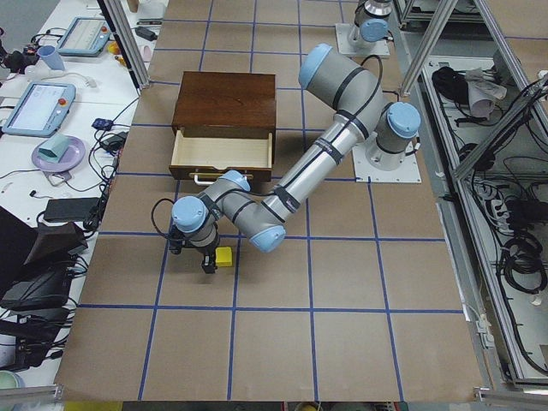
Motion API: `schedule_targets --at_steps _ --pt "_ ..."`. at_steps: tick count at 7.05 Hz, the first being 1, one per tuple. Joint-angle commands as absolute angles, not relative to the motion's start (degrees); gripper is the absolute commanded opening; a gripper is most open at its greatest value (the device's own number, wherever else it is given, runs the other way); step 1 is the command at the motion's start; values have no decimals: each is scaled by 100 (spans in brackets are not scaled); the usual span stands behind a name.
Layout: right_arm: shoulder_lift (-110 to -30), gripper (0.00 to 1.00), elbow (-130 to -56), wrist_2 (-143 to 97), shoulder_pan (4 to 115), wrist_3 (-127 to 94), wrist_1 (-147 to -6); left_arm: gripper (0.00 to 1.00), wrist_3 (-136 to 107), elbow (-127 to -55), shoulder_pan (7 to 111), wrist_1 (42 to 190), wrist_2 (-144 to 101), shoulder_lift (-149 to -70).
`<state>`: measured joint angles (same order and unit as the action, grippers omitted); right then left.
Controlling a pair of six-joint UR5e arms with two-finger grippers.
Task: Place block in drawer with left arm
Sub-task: 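Lower the left gripper onto the yellow cube and grasp it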
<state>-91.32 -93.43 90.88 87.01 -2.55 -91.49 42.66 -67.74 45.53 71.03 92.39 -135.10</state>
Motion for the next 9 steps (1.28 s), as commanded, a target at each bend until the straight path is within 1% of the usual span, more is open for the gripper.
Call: schedule_targets --at_steps 1,2,3,5,7,9 --pt "-9132 100 -9343 9088 8701 -255 -9149 81 4298 -6776 4553 7110 9360 -13614" --pt "-9132 100 -9343 9088 8692 -255 -9149 30 4289 -6768 4553 7102 9369 -13623" --pt "-9132 100 -9343 9088 8701 -255 -9149 0 4280 -6759 4553 7110 9360 -13614" --pt "-9132 100 -9343 9088 8701 -255 -9149 0 4350 -6680 4553 7180 9360 -13370" --pt "-9132 100 -9343 9088 8701 -255 -9149 0 4359 -6653 4649 7381 9334 -12922" --pt "-9132 100 -9343 9088 8701 -255 -9149 0 4272 -6252 5034 8231 9281 -12404"
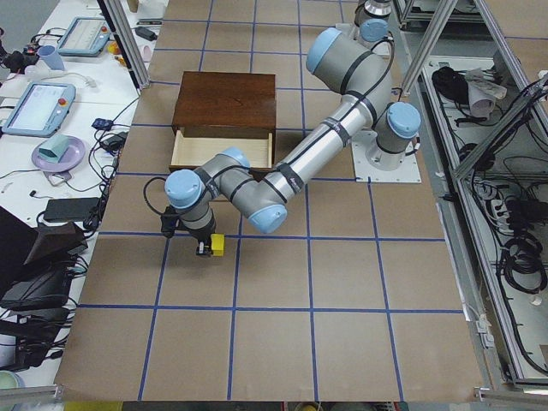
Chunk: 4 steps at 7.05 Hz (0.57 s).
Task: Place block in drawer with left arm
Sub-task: 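Lift the yellow cube with the left gripper over the open drawer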
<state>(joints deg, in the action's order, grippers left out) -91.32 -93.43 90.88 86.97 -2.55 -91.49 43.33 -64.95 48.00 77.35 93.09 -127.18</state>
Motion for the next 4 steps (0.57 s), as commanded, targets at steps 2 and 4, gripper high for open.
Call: schedule_targets --at_steps 2,4 --pt "-9132 100 -9343 9088 8701 -255 -9149 0 3530 -6038 5613 8918 9237 -11920" --pt "-9132 100 -9351 9079 8701 -255 -9149 0 2528 -6152 6333 9009 9054 -11681"
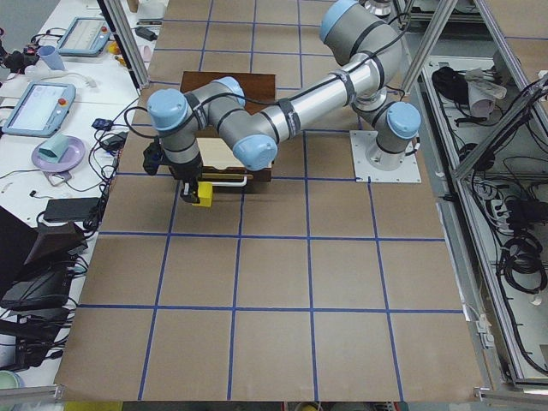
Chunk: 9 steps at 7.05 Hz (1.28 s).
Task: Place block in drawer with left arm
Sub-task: 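Lift the yellow cube with the left gripper over the open drawer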
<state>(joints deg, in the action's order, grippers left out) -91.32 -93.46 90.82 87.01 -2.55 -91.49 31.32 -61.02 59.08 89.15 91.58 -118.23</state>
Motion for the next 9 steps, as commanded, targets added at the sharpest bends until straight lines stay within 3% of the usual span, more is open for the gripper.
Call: schedule_targets --at_steps 1,9 --pt "-9132 100 -9343 9079 8701 -255 -9149 0 2114 -6274 6598 9009 9044 -11637" --pt "-9132 100 -9343 9088 8701 -255 -9149 0 2188 -7680 6680 8087 8474 -11892"
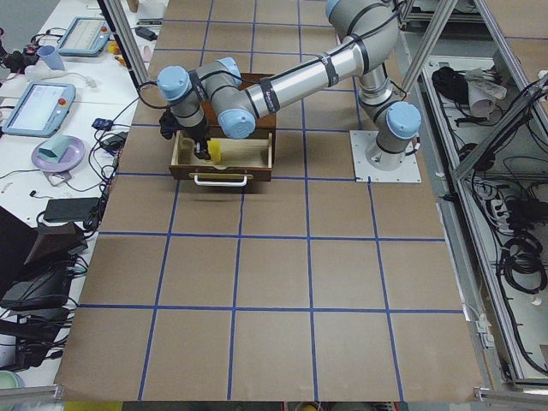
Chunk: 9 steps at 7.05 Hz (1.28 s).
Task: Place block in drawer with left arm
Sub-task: 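Lift the yellow cube with the left gripper over the open drawer, then open the left gripper to drop the cube into the drawer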
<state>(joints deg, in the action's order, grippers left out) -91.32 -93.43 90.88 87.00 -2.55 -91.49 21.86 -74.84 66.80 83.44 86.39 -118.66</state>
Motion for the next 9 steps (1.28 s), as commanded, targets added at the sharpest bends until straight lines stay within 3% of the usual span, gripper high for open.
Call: schedule_targets --at_steps 1,2,3,9 --pt "-9132 100 -9343 9088 8701 -255 -9149 27 2128 -7690 6680 8103 8473 -11892" --pt "-9132 100 -9343 9088 8701 -255 -9149 89 2170 -7690 6680 8112 8464 -11883" --pt "-9132 100 -9343 9088 8701 -255 -9149 100 2153 -7673 6680 8130 8473 -11831" --pt "-9132 100 -9351 9088 8701 -255 -9149 100 1398 -6935 7249 9253 8840 -10927"
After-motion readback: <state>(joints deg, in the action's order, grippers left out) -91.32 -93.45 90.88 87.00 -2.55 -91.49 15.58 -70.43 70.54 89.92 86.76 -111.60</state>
